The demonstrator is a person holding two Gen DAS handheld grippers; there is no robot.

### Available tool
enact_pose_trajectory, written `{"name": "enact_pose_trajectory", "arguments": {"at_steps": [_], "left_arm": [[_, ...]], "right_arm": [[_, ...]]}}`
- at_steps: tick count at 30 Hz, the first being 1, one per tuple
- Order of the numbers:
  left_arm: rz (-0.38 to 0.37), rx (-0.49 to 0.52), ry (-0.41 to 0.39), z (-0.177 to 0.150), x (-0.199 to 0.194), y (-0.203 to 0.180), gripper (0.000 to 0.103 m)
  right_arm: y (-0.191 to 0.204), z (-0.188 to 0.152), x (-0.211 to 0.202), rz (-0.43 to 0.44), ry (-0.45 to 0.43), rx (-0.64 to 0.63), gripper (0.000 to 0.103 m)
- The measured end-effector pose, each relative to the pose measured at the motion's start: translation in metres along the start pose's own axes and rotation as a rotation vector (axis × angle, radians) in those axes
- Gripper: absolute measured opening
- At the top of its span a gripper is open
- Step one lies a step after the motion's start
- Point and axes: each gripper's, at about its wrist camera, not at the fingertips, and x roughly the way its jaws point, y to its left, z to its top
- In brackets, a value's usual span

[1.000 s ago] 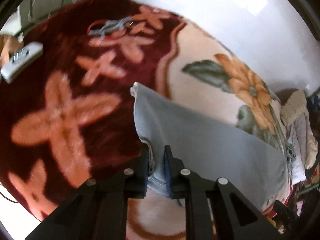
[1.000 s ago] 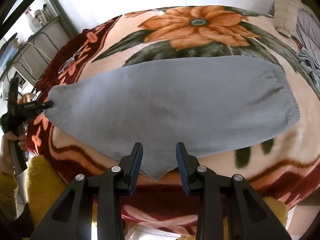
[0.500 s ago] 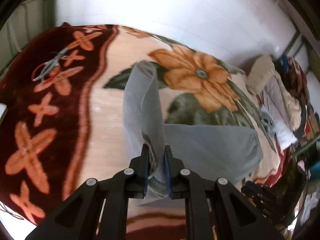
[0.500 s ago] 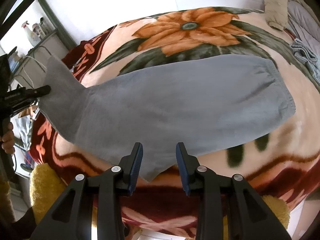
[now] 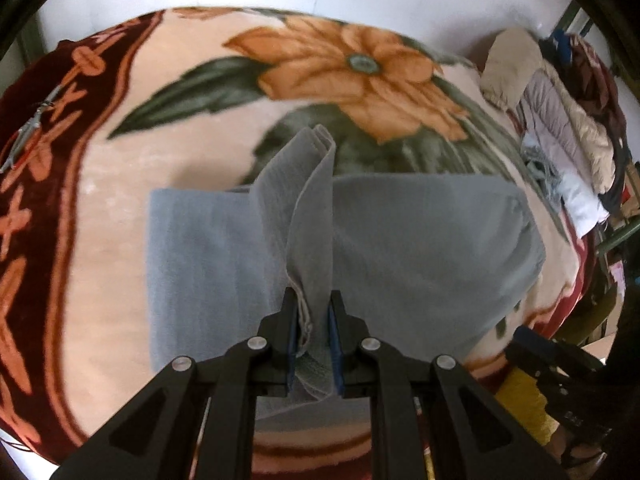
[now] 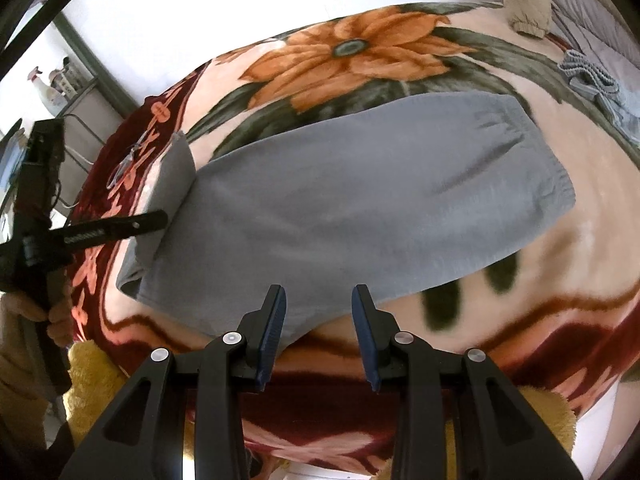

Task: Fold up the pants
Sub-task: 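Lay the leg end down and open the left tool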

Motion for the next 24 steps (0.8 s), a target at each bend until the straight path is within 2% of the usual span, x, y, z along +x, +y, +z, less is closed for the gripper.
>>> {"name": "enact_pose_trajectory", "arguments": {"at_steps": [4, 6, 10, 12, 17, 24], "left_arm": [[-0.024, -0.005, 0.019, -0.004, 0.01, -0.004, 0.022], [-0.046, -0.012, 0.012, -0.006, 0.006, -0.004, 0.034], [-0.077, -0.005, -0.05, -0.009, -0.017, -0.001, 0.045], [-0.065, -0.006, -0.078, -0.008, -0.026, 0.002, 0.051], [0.042, -0.022, -0.058, -0.012, -0.015, 0.021, 0.051], [0.06, -0.049, -0.017, -0.039, 0.011, 0.042, 0.051]], "right_arm": [[0.0, -0.001, 0.004, 0.002, 0.009, -0.001, 0.035], [0.001, -0.001, 0.005, 0.002, 0.013, -0.003, 0.035], [0.004, -0.001, 0.007, 0.004, 0.015, -0.011, 0.035], [0.007, -0.002, 0.007, 0.005, 0.015, -0.017, 0.035], [0.011, -0.003, 0.008, 0.003, 0.021, -0.025, 0.035], [0.019, 0.0, 0.014, 0.001, 0.032, -0.045, 0.035]]}}
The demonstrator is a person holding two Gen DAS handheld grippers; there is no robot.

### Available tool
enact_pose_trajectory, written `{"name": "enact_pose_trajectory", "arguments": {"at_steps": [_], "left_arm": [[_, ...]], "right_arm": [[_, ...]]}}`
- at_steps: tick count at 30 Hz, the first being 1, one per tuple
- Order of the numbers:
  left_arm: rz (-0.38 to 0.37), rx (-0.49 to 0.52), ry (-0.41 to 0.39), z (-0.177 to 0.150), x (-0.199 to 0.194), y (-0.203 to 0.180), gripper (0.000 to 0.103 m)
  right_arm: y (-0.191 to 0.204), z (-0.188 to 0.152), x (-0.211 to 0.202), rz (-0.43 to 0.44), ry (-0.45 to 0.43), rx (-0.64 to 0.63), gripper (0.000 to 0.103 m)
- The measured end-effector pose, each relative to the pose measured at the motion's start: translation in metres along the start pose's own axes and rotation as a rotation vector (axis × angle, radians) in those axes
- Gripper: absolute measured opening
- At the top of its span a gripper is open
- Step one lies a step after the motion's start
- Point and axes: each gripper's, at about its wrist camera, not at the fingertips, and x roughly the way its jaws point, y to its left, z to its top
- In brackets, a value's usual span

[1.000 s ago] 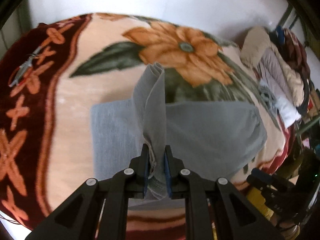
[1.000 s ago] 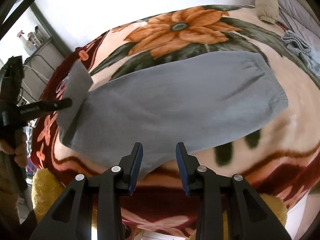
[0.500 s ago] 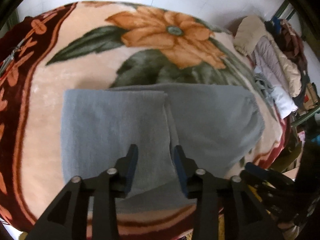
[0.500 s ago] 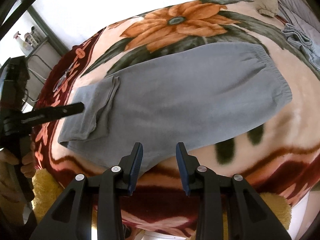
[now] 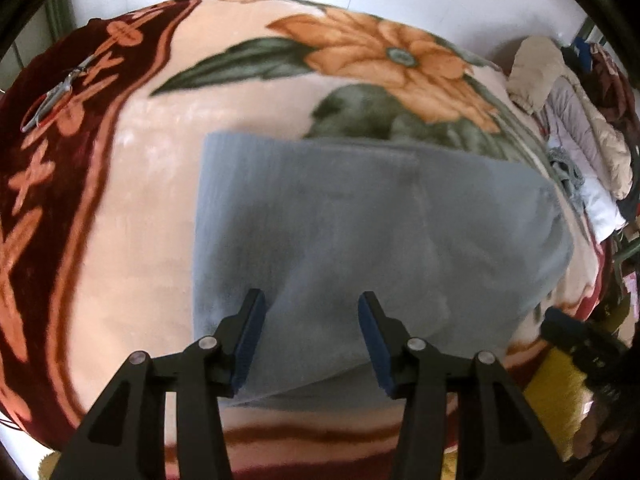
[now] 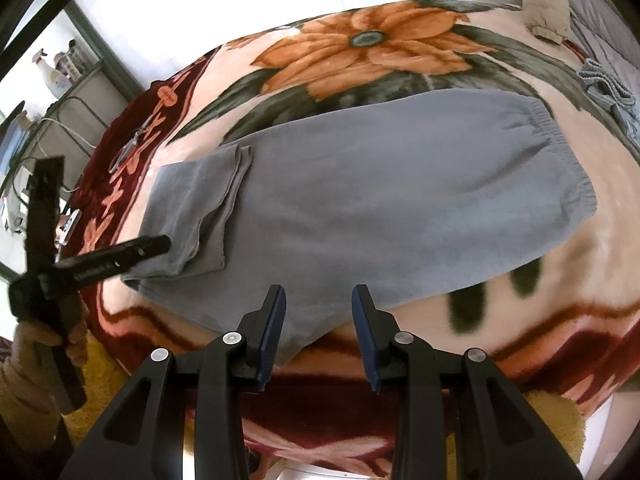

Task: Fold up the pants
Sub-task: 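Lay the leg end down and open the left tool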

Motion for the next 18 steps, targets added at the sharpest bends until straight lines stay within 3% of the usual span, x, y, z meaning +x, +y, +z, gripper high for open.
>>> {"name": "enact_pose_trajectory", "arguments": {"at_steps": [8, 11, 18], "left_arm": [[0.002, 0.014, -0.028, -0.005, -0.004, -0.005, 0.051], [-0.044, 0.004, -0.048, -0.004, -0.01, -0.014, 0.051], [-0.04, 0.048, -0.02, -0.008, 0.006, -0.046, 0.051]], "right_arm": [[-0.02, 0.006, -0.005, -0.059, -0.007, 0.005, 0.035], [-0.051, 0.014, -0.022, -0.114, -0.049, 0.069, 0.035], [-0.131, 0.018, -0.049, -0.193, -0.119, 0.295, 0.044]]}}
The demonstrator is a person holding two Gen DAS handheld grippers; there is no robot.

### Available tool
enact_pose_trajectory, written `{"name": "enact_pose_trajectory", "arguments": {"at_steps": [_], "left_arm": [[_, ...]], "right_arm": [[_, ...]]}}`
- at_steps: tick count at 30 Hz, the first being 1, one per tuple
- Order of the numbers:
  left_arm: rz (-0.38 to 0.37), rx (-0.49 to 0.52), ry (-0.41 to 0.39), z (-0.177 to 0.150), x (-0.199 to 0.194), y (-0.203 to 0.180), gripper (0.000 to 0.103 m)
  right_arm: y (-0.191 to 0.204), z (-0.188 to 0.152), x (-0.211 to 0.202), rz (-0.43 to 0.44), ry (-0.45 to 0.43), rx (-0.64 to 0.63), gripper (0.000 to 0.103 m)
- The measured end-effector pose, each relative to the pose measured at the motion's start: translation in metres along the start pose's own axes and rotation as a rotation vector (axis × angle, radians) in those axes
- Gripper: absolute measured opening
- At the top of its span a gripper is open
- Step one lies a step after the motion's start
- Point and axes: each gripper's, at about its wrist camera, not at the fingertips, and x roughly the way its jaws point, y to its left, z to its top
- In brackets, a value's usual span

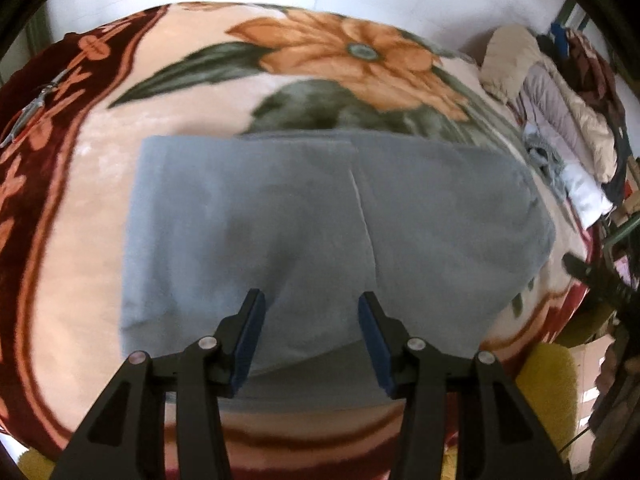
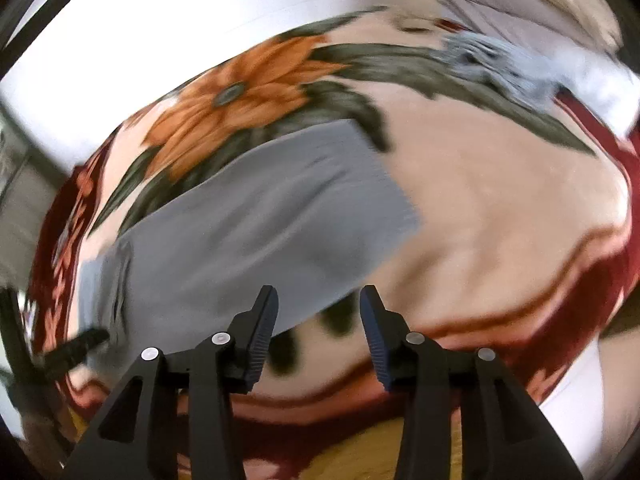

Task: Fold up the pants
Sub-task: 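Lay the leg end down and open the left tool, then grasp the waistband with the right tool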

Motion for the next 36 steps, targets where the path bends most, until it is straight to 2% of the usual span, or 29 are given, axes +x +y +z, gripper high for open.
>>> {"name": "enact_pose_trajectory", "arguments": {"at_steps": [3, 9, 16, 21, 24, 30, 36], "left_arm": [[0.061, 0.035, 0.003, -0.003, 0.009, -0.009, 0.052], [0.101, 0.066, -0.006, -0.007, 0.014, -0.019, 0.059], [0.092, 0.062, -0.005, -0.008, 0.014, -0.018, 0.061], [0.089, 0.08, -0.007, -0.008, 0.015, -0.019, 0.066], [0.098, 0.093, -0.004, -0.008, 0.016, -0.022, 0.068], [0.101, 0.093, -0.003, -0.009, 0.016, -0.023, 0.068], [0.097, 0.078, -0.002, -0.01, 0.013, -0.022, 0.068]], "right_arm": [[-0.019, 0.007, 0.006, 0.005, 0.012, 0.065, 0.044], [-0.033, 0.014, 0.026, 0.037, 0.04, 0.138, 0.044], [-0.035, 0.021, 0.053, 0.11, 0.048, 0.206, 0.045], [-0.046, 0.014, 0.074, 0.148, 0.048, 0.274, 0.049], [-0.053, 0.01, 0.074, 0.191, 0.015, 0.305, 0.05], [-0.07, 0.01, 0.074, 0.296, 0.004, 0.424, 0.05], [-0.08, 0.008, 0.073, 0.367, 0.002, 0.476, 0.05]]}}
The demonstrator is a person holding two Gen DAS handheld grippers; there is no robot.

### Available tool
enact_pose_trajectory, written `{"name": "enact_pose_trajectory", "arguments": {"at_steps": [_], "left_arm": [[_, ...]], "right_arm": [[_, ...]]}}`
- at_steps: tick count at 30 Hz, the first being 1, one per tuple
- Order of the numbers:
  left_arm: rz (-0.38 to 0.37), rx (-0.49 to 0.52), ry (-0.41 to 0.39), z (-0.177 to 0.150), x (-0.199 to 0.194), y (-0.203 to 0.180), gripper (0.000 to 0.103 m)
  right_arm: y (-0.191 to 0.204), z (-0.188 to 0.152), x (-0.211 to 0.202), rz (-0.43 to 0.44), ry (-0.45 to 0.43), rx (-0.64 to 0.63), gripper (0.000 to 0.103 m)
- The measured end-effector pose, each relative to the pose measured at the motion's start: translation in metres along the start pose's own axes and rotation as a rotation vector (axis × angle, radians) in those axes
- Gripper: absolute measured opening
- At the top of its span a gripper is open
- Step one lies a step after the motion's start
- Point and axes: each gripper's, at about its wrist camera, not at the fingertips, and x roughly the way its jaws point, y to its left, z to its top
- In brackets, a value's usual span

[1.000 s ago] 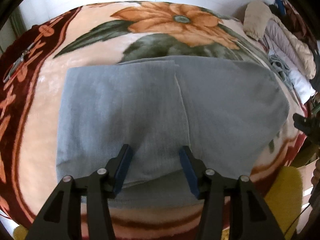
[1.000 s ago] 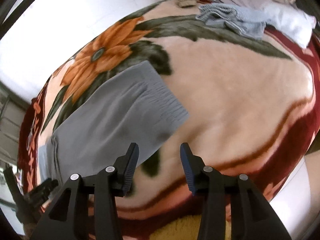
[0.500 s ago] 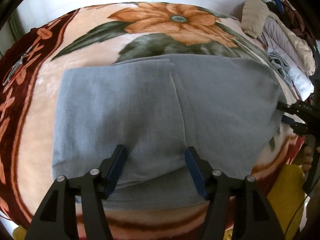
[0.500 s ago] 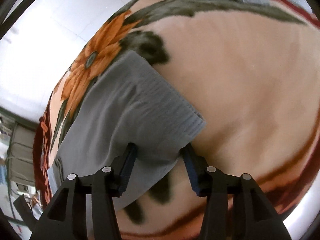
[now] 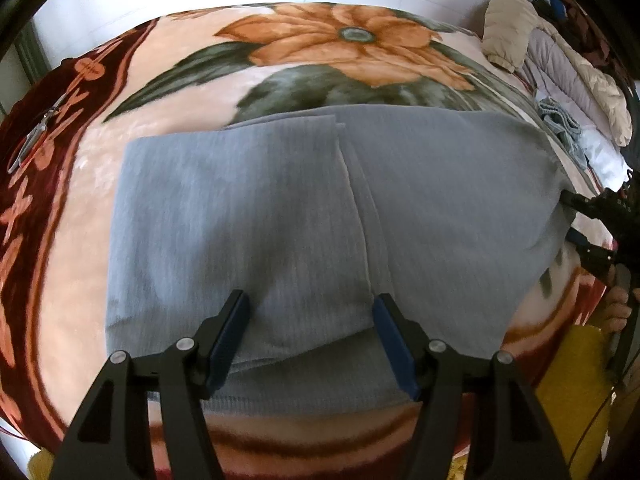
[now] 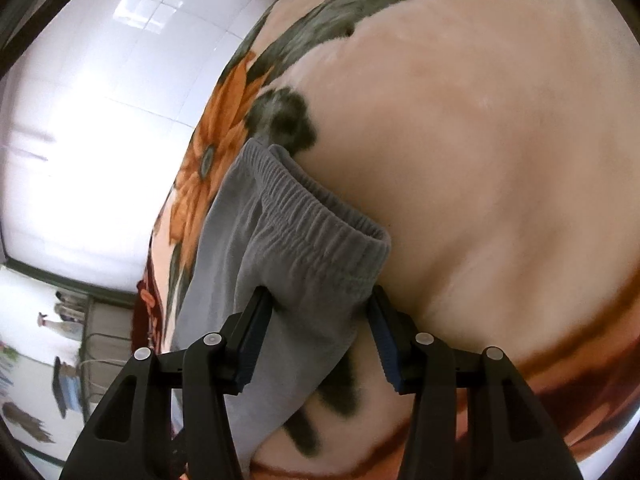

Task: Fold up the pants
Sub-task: 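Grasp the waistband with the right tool, then fold the waistband over the leg ends with the right tool and release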

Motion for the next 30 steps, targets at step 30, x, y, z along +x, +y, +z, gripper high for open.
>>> {"name": "enact_pose_trajectory", "arguments": {"at_steps": [30], "left_arm": [[-0.042, -0.163, -0.005, -0.001, -0.026, 0.034, 0.068]], "right_arm": [[0.147, -0.033, -0.045, -0.085, -0.187, -0.699, 0.015]]}}
